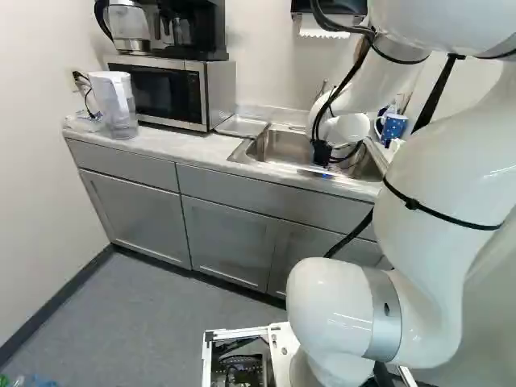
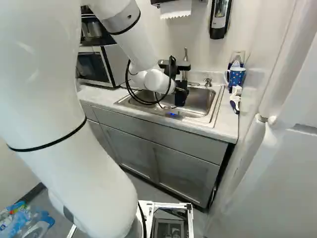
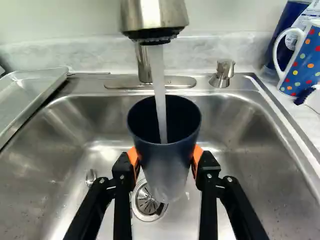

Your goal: Rinse the cup and place it in the tray

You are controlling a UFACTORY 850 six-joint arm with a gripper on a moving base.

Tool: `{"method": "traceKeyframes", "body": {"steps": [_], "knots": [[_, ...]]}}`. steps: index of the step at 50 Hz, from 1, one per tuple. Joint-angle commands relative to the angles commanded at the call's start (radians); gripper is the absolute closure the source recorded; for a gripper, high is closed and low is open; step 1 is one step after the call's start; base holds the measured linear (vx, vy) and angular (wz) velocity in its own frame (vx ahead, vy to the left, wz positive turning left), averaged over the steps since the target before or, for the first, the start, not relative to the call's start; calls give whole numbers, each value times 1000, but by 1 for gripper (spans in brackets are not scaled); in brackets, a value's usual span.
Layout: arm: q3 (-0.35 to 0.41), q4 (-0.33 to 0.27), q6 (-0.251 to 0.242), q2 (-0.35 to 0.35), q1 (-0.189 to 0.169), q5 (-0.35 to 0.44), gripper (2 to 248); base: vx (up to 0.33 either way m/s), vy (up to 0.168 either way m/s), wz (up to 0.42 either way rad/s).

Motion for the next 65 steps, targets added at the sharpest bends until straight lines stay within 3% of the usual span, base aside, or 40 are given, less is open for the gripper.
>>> {"method": "traceKeyframes", "body": {"steps": [65], "knots": [[0,0,0,0,0,0,128,0,0,0]]}}
